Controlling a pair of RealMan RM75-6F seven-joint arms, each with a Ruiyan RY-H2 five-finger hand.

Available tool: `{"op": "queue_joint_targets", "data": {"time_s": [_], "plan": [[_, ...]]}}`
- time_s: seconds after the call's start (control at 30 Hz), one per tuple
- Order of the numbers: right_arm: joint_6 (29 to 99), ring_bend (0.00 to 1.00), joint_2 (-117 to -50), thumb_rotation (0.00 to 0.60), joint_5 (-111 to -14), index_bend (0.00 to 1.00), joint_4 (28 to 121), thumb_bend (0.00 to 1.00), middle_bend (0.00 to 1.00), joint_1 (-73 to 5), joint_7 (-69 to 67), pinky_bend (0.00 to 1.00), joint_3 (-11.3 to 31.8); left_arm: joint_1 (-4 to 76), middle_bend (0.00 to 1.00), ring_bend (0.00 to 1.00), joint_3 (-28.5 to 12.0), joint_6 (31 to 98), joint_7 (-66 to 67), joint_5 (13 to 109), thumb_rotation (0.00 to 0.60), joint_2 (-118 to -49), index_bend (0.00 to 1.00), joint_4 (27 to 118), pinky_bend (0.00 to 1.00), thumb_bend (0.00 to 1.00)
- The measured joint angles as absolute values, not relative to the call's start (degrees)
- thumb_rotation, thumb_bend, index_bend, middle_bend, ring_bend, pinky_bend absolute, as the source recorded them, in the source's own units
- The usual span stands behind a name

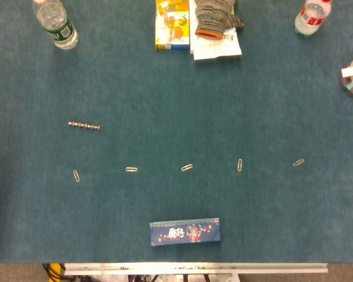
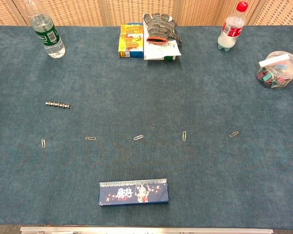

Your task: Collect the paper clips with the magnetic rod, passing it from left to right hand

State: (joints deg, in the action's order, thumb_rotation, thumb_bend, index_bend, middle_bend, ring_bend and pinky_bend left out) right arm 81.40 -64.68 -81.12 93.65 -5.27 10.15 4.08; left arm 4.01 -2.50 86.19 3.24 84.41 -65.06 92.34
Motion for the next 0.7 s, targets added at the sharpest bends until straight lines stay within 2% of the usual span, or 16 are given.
{"op": "queue_joint_targets", "data": {"time_s": [0.33,0.43,0.57,0.7], "plan": [[78.82,0.32,-65.7,0.6,-80.94,0.58,90.85,0.02,0.41,-6.86,7.78,0.26,4.35,3.27,0.37,0.26,-2.3,86.08,4.85,83.11,0.6,-64.56,0.38,93.68,0.34,0.46],[78.63,0.32,-65.6,0.6,-80.62,0.58,90.72,0.02,0.41,-7.18,8.03,0.28,4.74,3.54,0.29,0.25,-2.39,85.2,4.26,82.75,0.6,-64.24,0.38,93.97,0.34,0.46],[78.02,0.32,-64.49,0.6,-79.56,0.58,91.54,0.03,0.41,-7.72,9.22,0.28,5.4,4.21,0.17,0.17,-2.35,83.43,1.29,82.76,0.6,-63.4,0.38,95.2,0.34,0.46],[77.27,0.32,-62.9,0.6,-78.14,0.58,92.43,0.02,0.41,-8.56,10.06,0.27,6.58,6.05,0.09,0.06,-2.38,79.87,-3.16,83.33,0.6,-61.65,0.38,96.96,0.26,0.46]]}}
